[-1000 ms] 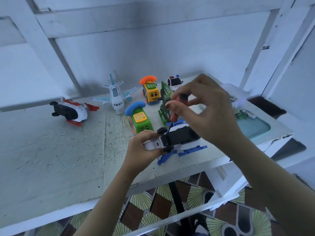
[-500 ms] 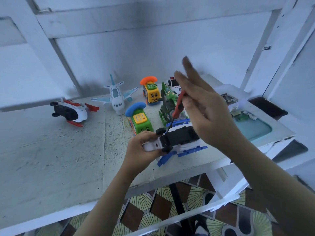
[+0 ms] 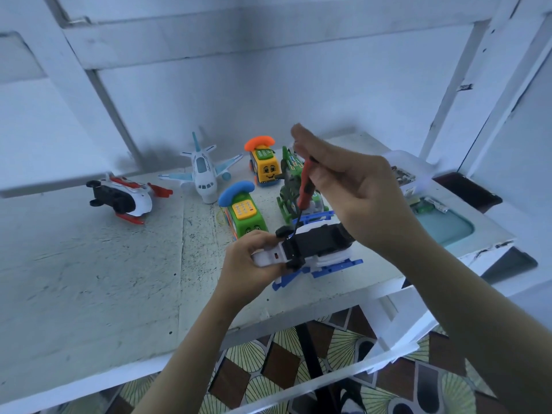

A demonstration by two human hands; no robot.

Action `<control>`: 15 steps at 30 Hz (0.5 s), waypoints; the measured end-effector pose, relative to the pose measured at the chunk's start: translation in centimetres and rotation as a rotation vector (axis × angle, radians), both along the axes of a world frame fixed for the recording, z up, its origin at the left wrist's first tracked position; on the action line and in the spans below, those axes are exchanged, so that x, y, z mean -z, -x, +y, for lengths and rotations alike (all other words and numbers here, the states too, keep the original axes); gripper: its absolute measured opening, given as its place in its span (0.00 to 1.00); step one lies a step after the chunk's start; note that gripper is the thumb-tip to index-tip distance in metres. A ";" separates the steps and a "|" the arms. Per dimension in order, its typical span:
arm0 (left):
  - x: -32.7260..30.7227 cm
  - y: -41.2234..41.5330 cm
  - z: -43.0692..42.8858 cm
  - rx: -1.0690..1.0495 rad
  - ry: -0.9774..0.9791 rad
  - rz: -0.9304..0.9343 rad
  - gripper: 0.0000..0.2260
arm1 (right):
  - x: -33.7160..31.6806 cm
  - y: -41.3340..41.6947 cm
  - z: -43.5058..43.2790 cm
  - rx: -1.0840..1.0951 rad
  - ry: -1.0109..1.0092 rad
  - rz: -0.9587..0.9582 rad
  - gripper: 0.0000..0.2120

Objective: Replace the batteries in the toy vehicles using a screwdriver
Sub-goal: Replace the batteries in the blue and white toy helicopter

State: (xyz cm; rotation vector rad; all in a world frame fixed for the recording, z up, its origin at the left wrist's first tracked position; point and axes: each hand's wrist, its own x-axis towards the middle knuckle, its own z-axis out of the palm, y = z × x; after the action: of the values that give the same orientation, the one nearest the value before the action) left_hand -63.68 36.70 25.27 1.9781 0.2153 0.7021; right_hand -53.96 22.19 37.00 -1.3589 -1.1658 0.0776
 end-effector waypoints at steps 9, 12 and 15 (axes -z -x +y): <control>-0.1 0.0 0.0 -0.003 -0.010 -0.008 0.18 | 0.5 -0.4 0.5 0.316 0.001 -0.342 0.16; 0.0 0.1 0.0 -0.013 -0.026 0.006 0.17 | -0.1 -0.2 0.3 0.054 -0.010 -0.072 0.18; 0.0 0.1 0.0 -0.011 -0.023 0.007 0.17 | -0.2 -0.1 0.2 -0.020 -0.050 0.037 0.19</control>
State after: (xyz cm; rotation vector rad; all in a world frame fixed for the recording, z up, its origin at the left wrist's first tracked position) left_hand -63.78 36.74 25.27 2.0029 0.2233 0.7079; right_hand -53.85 22.41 37.19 -1.2966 -1.1436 0.0875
